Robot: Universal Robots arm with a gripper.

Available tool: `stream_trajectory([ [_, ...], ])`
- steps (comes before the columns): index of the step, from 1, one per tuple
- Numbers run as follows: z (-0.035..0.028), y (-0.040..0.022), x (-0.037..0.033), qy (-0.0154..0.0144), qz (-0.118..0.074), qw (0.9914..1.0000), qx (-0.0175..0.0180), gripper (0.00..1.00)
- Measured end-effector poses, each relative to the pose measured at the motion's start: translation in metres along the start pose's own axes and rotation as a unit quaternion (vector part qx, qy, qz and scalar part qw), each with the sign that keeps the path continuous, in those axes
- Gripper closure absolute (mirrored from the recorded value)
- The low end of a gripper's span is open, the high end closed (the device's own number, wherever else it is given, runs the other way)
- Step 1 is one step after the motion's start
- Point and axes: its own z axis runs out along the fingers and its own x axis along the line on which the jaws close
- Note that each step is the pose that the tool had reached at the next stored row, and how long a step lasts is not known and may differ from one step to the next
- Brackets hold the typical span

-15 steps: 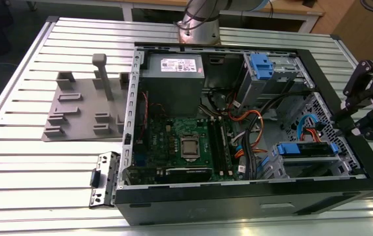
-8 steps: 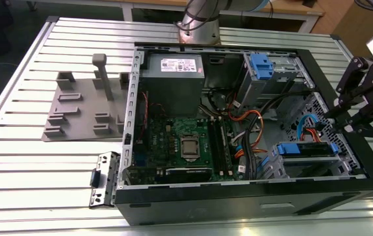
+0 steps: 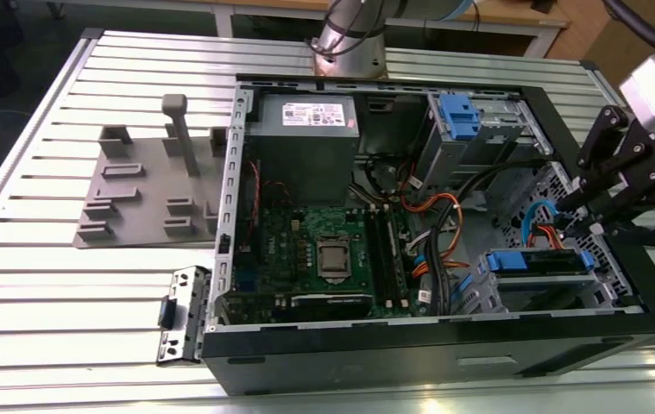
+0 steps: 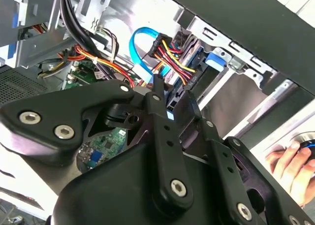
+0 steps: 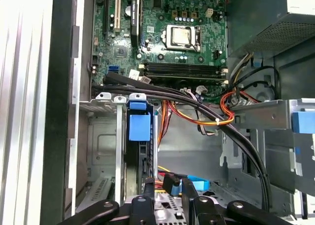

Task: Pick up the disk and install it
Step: 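Insert the second disk wire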

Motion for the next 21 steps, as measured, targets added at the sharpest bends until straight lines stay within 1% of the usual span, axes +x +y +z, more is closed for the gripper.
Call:
stream_trajectory([
  [3, 0.0044, -0.0003, 0.0004, 0.0006, 0.0, 1.0, 0.0, 0.65],
  [11, 0.0048, -0.0003, 0.0005, 0.0008, 0.0, 1.0, 0.0, 0.66],
  [13, 0.0048, -0.0003, 0.0006, 0.0008, 0.0, 1.0, 0.0, 0.78],
  [14, 0.0048, -0.0003, 0.0006, 0.0008, 0.0, 1.0, 0.0, 0.78],
  [15, 0.0048, -0.0003, 0.0006, 0.0008, 0.0, 1.0, 0.0, 0.84],
  [21, 0.0048, -0.0003, 0.0008, 0.0008, 0.0, 1.0, 0.0, 0.84],
])
